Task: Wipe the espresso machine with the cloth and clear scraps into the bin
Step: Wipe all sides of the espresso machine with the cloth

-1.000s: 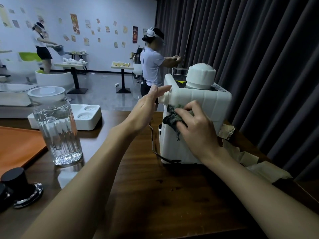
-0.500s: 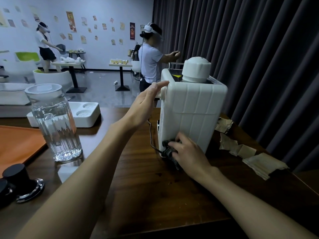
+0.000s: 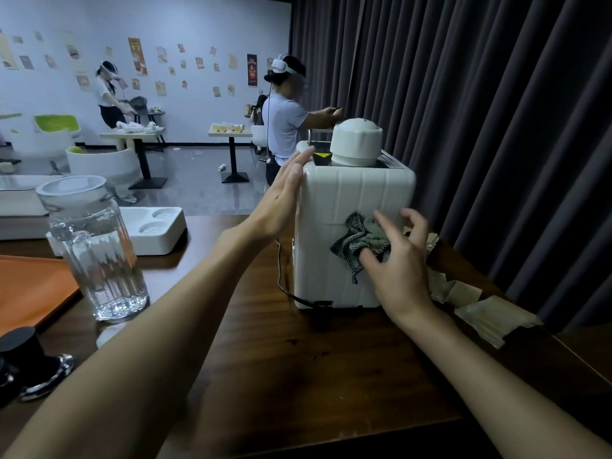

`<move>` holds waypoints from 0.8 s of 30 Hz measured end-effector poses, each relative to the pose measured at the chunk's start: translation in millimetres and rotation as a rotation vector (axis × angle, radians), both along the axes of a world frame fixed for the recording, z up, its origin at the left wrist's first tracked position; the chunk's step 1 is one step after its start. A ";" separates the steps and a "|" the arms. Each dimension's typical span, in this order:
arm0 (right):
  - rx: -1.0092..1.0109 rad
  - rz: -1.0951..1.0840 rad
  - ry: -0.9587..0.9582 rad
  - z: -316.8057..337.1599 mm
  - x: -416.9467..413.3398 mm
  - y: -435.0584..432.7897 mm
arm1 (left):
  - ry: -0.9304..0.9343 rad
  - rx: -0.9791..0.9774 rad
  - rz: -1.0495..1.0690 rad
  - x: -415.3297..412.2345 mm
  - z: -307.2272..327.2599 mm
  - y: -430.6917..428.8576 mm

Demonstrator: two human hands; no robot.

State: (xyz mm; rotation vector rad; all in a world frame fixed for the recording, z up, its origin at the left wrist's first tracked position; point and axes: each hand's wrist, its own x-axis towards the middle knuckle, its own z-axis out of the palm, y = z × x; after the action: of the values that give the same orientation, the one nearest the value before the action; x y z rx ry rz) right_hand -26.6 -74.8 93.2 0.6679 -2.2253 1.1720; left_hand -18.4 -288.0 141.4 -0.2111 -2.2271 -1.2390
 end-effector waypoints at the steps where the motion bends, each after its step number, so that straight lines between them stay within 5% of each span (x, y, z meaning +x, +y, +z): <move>1: 0.017 0.005 0.004 -1.7 -1.0 1.0 | 0.008 0.001 0.013 -0.7 -2.4 4.0; 19: -0.098 -0.006 0.056 10.2 -26.7 15.2 | -0.036 0.101 0.177 1.6 27.8 13.5; 24: -0.338 0.158 -0.250 30.8 -39.0 28.3 | -0.027 -0.296 0.244 -2.6 24.9 23.1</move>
State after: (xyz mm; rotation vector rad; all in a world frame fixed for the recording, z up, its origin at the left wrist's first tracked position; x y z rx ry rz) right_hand -65.6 -46.5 124.0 0.5898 -2.1212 1.7464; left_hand -21.0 -264.9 166.4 -0.0331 -2.3705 -0.7870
